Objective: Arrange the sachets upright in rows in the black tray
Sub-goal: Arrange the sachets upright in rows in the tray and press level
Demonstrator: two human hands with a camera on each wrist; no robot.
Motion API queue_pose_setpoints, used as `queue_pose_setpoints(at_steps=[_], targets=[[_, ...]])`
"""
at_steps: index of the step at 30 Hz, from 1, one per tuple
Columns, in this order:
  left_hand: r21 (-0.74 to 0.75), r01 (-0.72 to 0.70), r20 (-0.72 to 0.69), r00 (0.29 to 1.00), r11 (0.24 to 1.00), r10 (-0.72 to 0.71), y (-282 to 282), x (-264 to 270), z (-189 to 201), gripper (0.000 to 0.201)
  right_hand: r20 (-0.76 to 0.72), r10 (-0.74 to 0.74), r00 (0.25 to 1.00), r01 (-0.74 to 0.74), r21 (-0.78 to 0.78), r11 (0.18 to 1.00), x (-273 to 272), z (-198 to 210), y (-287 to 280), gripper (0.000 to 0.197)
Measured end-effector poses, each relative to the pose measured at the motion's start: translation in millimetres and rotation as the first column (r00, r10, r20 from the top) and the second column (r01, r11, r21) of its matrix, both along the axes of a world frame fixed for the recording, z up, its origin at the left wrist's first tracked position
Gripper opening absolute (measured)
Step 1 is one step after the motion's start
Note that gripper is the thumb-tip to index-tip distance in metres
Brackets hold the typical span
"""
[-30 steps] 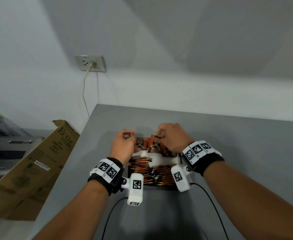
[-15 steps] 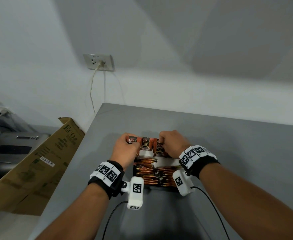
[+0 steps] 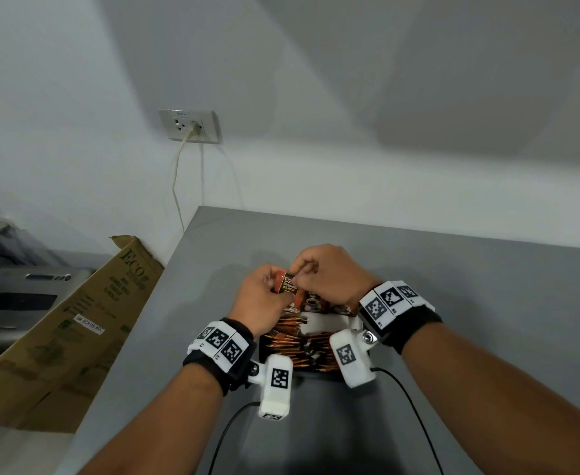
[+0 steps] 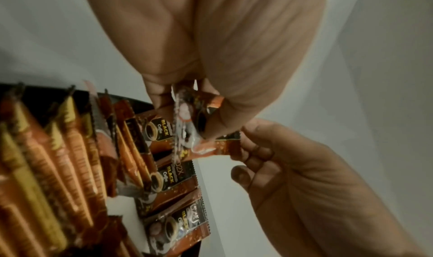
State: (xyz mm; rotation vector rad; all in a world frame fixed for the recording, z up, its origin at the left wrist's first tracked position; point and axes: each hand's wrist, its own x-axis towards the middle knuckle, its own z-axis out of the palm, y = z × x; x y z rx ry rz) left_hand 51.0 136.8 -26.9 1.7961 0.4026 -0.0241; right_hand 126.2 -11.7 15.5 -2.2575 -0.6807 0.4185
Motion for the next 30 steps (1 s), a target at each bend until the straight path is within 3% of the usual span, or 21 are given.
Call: queue_pose_setpoints(at_steps=[3,8,12,19,24,27,30], targets=[[-0.041,-0.052,-0.02,0.998,0.998,0.052,5.3,0.9,1.1,0.036,0.063,-0.019,0.998,0.02,-0.022,1.0,6.2,0.1,5.0,0.02],[0.066,-0.219,-0.035,0.975,0.974,0.221,27.6,-3.7,-7.3,0.034,0.103,-0.007,0.995,0.02,-0.127,0.992,11.6,-11.0,18.7,0.027],[0.092,-0.236,-0.025,0.971,0.967,0.24,35.7,-10.2,-11.1,0.031,0.146,0.036,0.989,0.004,-0.263,0.965,9.6,-26.7,34.4,0.032],[0.074,-0.251,-0.01,0.968,0.965,0.252,41.2,-20.3,-16.4,0.028,0.15,0.053,0.987,0.006,-0.37,0.929,8.7,-38.6,44.5,0.032],[0.078,-0.195,-0.036,0.979,0.978,0.199,39.0,-25.1,-17.8,0.027,0.155,0.065,0.986,-0.007,-0.351,0.936,9.1,-39.3,40.8,0.028],[0.082,-0.04,-0.088,0.995,0.996,0.047,34.9,-30.6,-16.9,0.04,0.181,0.077,0.98,-0.024,-0.281,0.959,5.8,-31.4,33.2,0.016],[0.101,0.093,-0.125,0.989,0.991,-0.08,31.4,-35.0,-18.9,0.052,0.037,0.215,0.976,-0.192,-0.326,0.926,-3.1,-21.3,21.8,0.019]])
